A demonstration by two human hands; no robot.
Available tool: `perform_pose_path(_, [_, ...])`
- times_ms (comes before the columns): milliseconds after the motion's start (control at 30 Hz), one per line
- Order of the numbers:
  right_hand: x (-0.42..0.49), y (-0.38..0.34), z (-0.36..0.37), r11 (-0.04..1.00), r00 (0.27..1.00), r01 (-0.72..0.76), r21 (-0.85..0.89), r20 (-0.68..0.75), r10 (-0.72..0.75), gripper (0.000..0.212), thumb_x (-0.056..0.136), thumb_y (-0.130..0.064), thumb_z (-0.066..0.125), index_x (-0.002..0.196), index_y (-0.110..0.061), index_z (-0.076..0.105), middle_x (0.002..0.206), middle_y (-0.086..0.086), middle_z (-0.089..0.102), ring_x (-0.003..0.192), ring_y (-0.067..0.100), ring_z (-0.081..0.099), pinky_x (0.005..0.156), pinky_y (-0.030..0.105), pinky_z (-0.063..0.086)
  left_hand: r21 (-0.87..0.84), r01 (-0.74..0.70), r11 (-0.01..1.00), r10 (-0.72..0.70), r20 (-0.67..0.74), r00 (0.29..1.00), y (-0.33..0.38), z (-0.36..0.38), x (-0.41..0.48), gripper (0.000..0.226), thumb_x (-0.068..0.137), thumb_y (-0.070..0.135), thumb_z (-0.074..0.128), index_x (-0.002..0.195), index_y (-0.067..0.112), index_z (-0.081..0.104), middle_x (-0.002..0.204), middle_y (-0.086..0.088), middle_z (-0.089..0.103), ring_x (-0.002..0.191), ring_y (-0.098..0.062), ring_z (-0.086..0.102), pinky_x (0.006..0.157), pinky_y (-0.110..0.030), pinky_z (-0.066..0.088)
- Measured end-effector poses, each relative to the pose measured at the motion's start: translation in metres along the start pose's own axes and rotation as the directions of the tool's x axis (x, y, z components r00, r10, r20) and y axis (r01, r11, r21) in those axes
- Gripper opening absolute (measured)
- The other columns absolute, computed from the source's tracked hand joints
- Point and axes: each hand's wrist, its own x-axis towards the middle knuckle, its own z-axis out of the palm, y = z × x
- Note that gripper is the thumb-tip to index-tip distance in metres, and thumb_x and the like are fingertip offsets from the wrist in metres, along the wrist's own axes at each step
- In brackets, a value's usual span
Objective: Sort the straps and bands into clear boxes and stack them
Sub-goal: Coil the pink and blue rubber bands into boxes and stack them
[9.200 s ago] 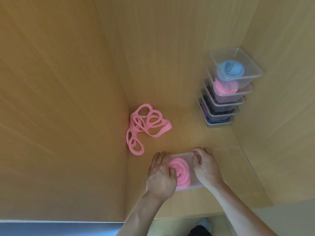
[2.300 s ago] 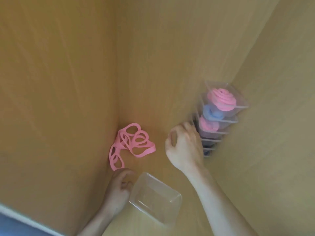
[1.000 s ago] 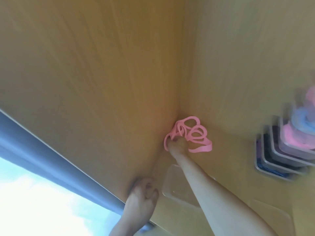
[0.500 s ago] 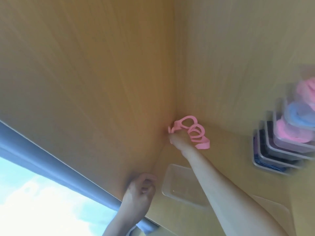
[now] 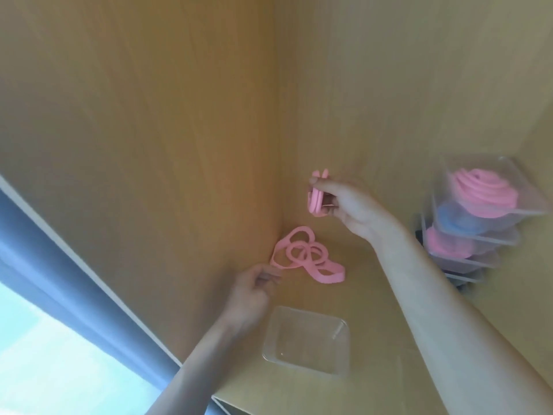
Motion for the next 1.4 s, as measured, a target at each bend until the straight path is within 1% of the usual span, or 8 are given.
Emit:
perform_pose_path(167, [-0.022, -0.016, -0.026, 0.997, 0.996, 0.022, -0.076, 0.087, -0.015, 0.023, 0.093, -0.026, 0.068, 0.095, -0.004, 0.075, 0.089, 0.009, 0.075, 0.077, 0.017, 0.071, 0.068, 0.026, 0.053, -0.113, -0.060, 0.992, 0.062, 0.013, 0.998, 0.038, 0.007, 0.013, 0.027, 0.092, -0.012, 0.047, 0.104, -0.001, 0.070, 0.091, -0.004, 0.073, 0.072, 0.002, 0.066, 0.071, -0.011, 0.049])
perform_pose_path(333, [-0.044, -0.005, -0.024, 0.950, 0.979, -0.035, -0.309, 0.182, 0.095, 0.029, 0.097, -0.027, 0.064, 0.096, 0.001, 0.073, 0.088, 0.013, 0.073, 0.081, 0.021, 0.068, 0.076, 0.033, 0.050, -0.234, -0.094, 0.968, 0.135, 0.166, 0.977, 0.073, 0.015, 0.018, 0.027, 0.092, 0.024, 0.072, 0.117, 0.014, 0.068, 0.108, -0.005, 0.075, 0.097, -0.014, 0.072, 0.084, -0.028, 0.058])
perform_pose_path(467, [-0.054, 0.004, -0.010, 0.938, 0.969, -0.038, -0.345, 0.216, 0.119, 0.037, 0.100, -0.022, 0.061, 0.100, 0.014, 0.066, 0.094, 0.032, 0.069, 0.089, 0.038, 0.070, 0.088, 0.041, 0.057, -0.201, -0.123, 0.972, 0.160, 0.180, 0.971, 0.080, 0.021, 0.021, 0.033, 0.088, 0.018, 0.077, 0.119, 0.010, 0.067, 0.108, -0.008, 0.075, 0.098, -0.020, 0.072, 0.081, -0.021, 0.057])
perform_pose_path(600, [-0.052, 0.018, -0.015, 0.964, 0.986, -0.091, -0.252, 0.110, 0.122, 0.026, 0.102, -0.015, 0.056, 0.104, 0.005, 0.072, 0.100, 0.018, 0.075, 0.093, 0.029, 0.073, 0.087, 0.038, 0.059, -0.179, -0.088, 0.980, 0.108, 0.104, 0.989, 0.073, 0.010, 0.027, 0.021, 0.096, 0.014, 0.066, 0.116, 0.011, 0.071, 0.106, -0.006, 0.077, 0.098, -0.022, 0.074, 0.089, -0.032, 0.058])
perform_pose_path(833, [-0.035, 0.084, -0.056, 0.877, 0.930, -0.361, -0.316, -0.196, 0.312, 0.019, 0.096, -0.015, 0.061, 0.097, -0.003, 0.075, 0.100, 0.017, 0.075, 0.074, 0.018, 0.068, 0.062, 0.026, 0.057, -0.254, -0.155, 0.955, 0.112, -0.177, 0.978, 0.081, -0.021, 0.033, 0.015, 0.099, 0.005, 0.060, 0.098, 0.013, 0.073, 0.085, 0.003, 0.078, 0.082, -0.010, 0.075, 0.070, -0.015, 0.056])
perform_pose_path(1000, [-0.022, 0.140, -0.059, 0.716, 0.847, -0.527, -0.458, -0.216, 0.485, 0.017, 0.092, -0.012, 0.056, 0.098, -0.009, 0.071, 0.097, 0.013, 0.074, 0.085, 0.028, 0.073, 0.078, 0.040, 0.061, -0.245, -0.215, 0.945, 0.162, -0.221, 0.962, 0.093, -0.034, 0.032, 0.014, 0.098, 0.006, 0.062, 0.099, 0.011, 0.075, 0.084, 0.001, 0.078, 0.080, -0.011, 0.075, 0.073, -0.019, 0.059])
perform_pose_path(1200, [0.005, 0.160, -0.034, 0.673, 0.936, -0.352, -0.651, -0.256, 0.241, 0.021, 0.088, -0.015, 0.055, 0.074, -0.011, 0.069, 0.065, 0.005, 0.065, 0.054, 0.016, 0.052, 0.049, 0.024, 0.039, -0.165, -0.228, 0.960, 0.181, -0.258, 0.949, 0.104, -0.035, 0.036, 0.017, 0.097, 0.009, 0.064, 0.110, 0.002, 0.073, 0.088, -0.006, 0.077, 0.082, -0.013, 0.073, 0.074, -0.021, 0.058])
perform_pose_path(1400, [0.048, 0.177, -0.003, 0.422, 0.996, -0.078, -0.903, -0.050, 0.076, 0.019, 0.097, -0.018, 0.058, 0.104, -0.017, 0.075, 0.120, 0.007, 0.065, 0.101, 0.024, 0.065, 0.089, 0.039, 0.055, -0.139, -0.201, 0.970, 0.165, -0.239, 0.957, 0.106, -0.030, 0.037, 0.017, 0.096, 0.007, 0.065, 0.112, 0.009, 0.069, 0.090, -0.009, 0.077, 0.086, -0.022, 0.074, 0.090, -0.043, 0.059])
